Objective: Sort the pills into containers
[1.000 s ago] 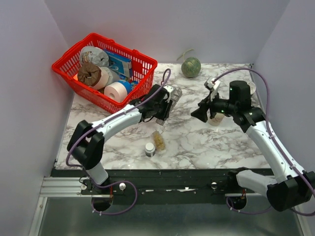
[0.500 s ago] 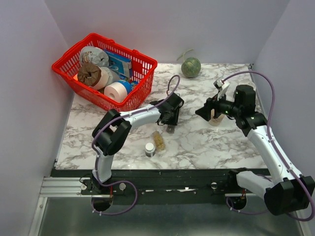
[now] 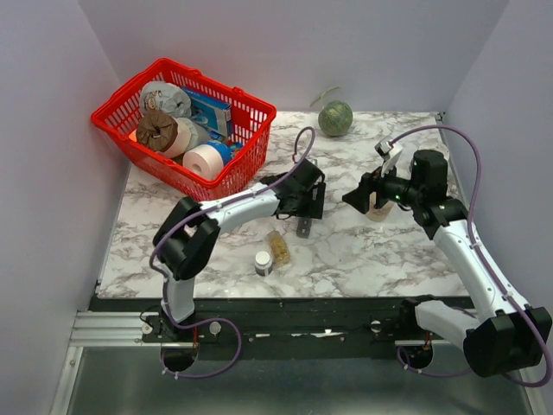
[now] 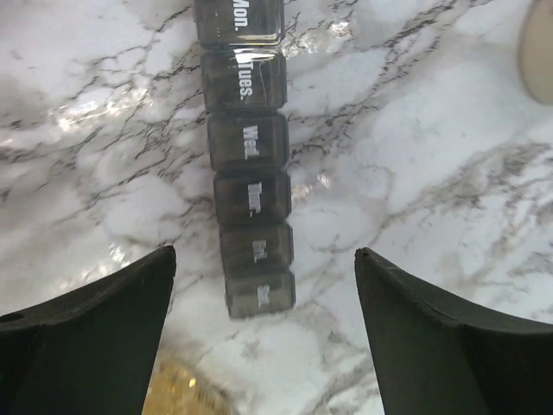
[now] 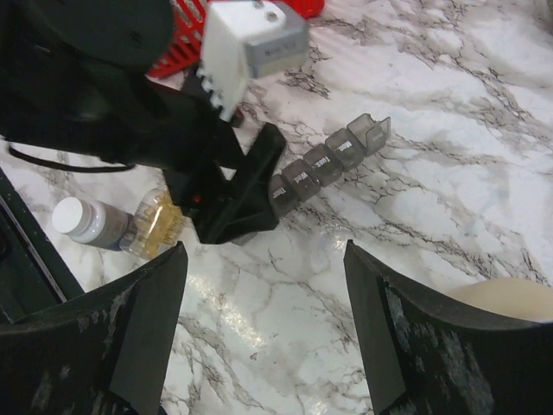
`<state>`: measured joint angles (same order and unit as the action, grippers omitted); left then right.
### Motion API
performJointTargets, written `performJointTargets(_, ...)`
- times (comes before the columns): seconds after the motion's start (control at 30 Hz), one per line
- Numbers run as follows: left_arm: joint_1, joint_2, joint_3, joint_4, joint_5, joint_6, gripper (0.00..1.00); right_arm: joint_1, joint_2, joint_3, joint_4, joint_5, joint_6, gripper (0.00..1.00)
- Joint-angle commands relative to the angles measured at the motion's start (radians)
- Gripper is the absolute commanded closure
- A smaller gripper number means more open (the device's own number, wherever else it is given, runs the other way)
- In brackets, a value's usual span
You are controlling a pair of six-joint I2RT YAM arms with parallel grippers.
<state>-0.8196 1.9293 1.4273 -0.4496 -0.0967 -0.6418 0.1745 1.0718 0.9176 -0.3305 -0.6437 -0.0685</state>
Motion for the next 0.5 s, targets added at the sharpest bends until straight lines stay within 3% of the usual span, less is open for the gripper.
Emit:
performJointTargets(0.0,0.017,-0.246,-0.109,0.044,-0.003,0.059,0.07,-0.009,0.016,0.023,-0.021,0.027,-0.007,0.18)
performJointTargets(0.23,0.08,-0.749,-0.393,0.165,-0.024,0.235,0.07,0.022,0.115,0.104,-0.114,0.035,-0.024,0.18)
performJointTargets(0.33,0.105,-0.945,-0.494,0.18,-0.081,0.357,0.02,0.142,0.212,0.144,-0.165,0.142,-0.043,0.17)
performJointTargets(0.47,0.123,-1.186,-0.599,0.122,-0.231,0.482,0.01,0.293,0.414,0.197,-0.147,0.395,0.067,0.13)
